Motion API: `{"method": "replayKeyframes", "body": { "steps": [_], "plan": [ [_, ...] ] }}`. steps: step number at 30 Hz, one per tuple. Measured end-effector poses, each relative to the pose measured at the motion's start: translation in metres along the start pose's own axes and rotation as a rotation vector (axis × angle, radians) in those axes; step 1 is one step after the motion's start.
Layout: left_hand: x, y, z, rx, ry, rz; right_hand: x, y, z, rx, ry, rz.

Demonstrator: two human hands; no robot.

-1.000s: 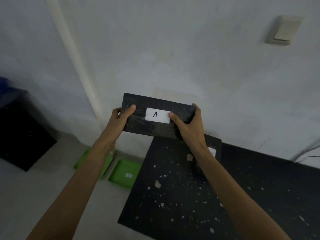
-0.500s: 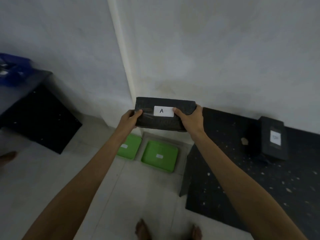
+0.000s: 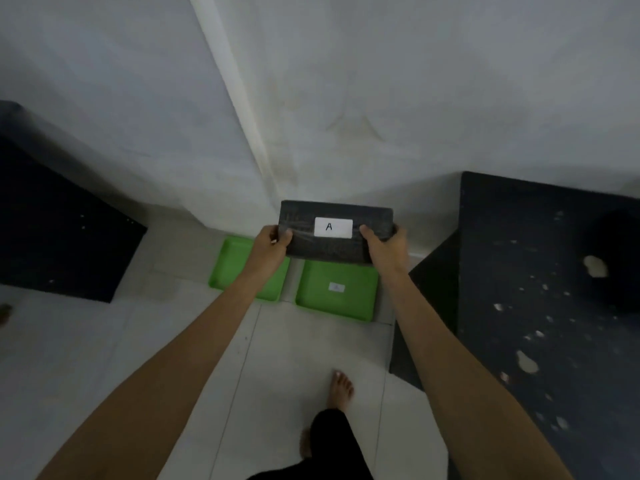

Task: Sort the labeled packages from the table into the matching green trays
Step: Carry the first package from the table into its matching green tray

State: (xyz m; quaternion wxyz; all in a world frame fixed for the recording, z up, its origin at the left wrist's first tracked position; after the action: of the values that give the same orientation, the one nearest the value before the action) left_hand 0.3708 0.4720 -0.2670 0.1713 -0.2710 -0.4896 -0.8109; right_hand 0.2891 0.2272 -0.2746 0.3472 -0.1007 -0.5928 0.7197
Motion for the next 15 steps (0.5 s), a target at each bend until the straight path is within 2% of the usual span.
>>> {"method": "replayKeyframes", "body": {
  "steps": [4,10,15],
  "plan": [
    [-0.104,-0.063,-0.054,0.006,-0.073,0.051,-0.053,0.108,-0.046,-0.008,0.014,-0.076],
    [-0.285,-0.191,-0.149,-0.004,-0.159,0.101,-0.144,0.306,-0.106,0.1,0.038,-0.125],
    [-0.397,-0.293,-0.21,0.006,-0.206,0.153,-0.192,0.442,-0.147,0.138,0.034,-0.177]
  ]
}}
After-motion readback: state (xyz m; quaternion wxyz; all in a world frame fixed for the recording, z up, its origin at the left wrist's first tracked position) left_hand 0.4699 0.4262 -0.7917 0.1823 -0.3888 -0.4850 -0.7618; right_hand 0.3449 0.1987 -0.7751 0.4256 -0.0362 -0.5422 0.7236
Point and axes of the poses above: each hand's wrist, its own x-axis away from the middle knuckle, its own z-axis out of the back of the hand, y = z × x, the point moved 6 cm from there along -x, towards the middle knuckle, and after that the axes turned 11 degrees about z, right-handed, at the moved point
